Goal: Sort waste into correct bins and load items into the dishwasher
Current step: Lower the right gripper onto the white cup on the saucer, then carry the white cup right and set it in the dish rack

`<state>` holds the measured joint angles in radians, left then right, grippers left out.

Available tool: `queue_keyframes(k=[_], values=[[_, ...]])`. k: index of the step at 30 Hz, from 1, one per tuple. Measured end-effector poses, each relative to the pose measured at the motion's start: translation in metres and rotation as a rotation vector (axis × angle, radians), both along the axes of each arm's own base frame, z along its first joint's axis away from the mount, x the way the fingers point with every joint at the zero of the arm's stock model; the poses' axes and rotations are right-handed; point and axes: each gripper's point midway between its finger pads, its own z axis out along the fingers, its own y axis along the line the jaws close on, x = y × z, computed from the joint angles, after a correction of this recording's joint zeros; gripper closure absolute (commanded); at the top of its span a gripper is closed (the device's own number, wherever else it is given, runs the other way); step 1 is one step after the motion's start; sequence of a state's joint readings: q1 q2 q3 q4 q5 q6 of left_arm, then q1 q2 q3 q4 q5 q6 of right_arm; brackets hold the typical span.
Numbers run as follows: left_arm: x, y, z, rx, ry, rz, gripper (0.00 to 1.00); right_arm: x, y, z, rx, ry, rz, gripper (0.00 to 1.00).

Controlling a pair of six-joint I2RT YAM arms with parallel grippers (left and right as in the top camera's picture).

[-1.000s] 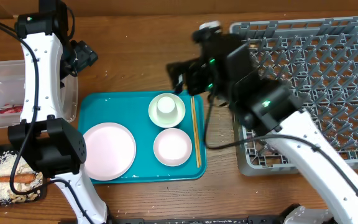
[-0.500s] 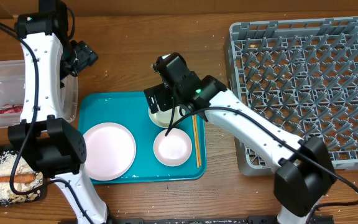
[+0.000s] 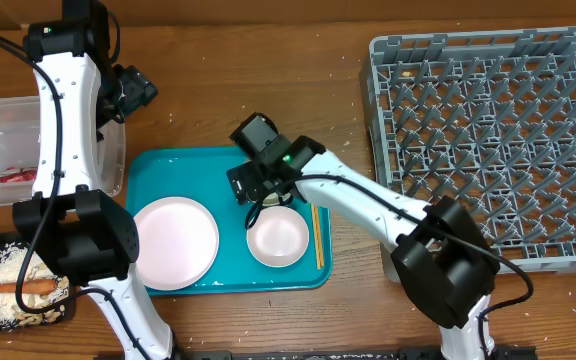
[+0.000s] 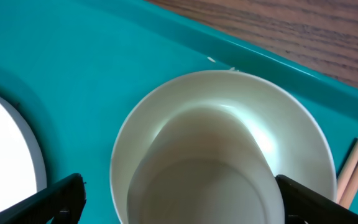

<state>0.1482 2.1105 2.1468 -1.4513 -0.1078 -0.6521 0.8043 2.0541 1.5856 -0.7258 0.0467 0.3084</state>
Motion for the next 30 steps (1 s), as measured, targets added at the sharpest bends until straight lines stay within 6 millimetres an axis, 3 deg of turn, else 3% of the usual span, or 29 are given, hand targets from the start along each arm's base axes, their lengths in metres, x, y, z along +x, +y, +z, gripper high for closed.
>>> queue_keyframes(k=[7,13,15,19,22,24,26,27,28,30], values=[[0.0,0.0,0.0,0.0,0.0,0.0,0.0,0.007,-0.01,-0.01,-0.057,-0.028,-0.052,0.32],[0.0,0.0,0.0,0.0,0.0,0.0,0.0,0.006,-0.016,-0.007,-0.084,-0.016,-0.071,0.49],[0.0,0.0,0.0,0.0,0.0,0.0,0.0,0.005,-0.017,-0.002,-0.087,-0.012,-0.075,0.5],[0.0,0.0,0.0,0.0,0.0,0.0,0.0,0.01,-0.023,0.037,-0.044,-0.046,-0.096,0.51],[0.0,0.0,0.0,0.0,0.0,0.0,0.0,0.026,-0.052,0.099,0.034,-0.118,-0.166,0.5],[0.0,0.0,0.0,0.0,0.0,0.0,0.0,0.04,-0.084,0.139,0.081,-0.172,-0.239,0.5],[0.0,0.0,0.0,0.0,0.0,0.0,0.0,0.06,-0.149,0.193,0.14,-0.263,-0.383,0.5],[0.0,0.0,0.0,0.0,0.0,0.0,0.0,0.07,-0.199,0.22,0.157,-0.318,-0.493,0.48],[0.0,0.0,0.0,0.0,0.0,0.0,0.0,0.073,-0.221,0.228,0.157,-0.335,-0.542,0.47],[0.0,0.0,0.0,0.0,0.0,0.0,0.0,0.08,-0.31,0.244,0.12,-0.387,-0.728,0.47]])
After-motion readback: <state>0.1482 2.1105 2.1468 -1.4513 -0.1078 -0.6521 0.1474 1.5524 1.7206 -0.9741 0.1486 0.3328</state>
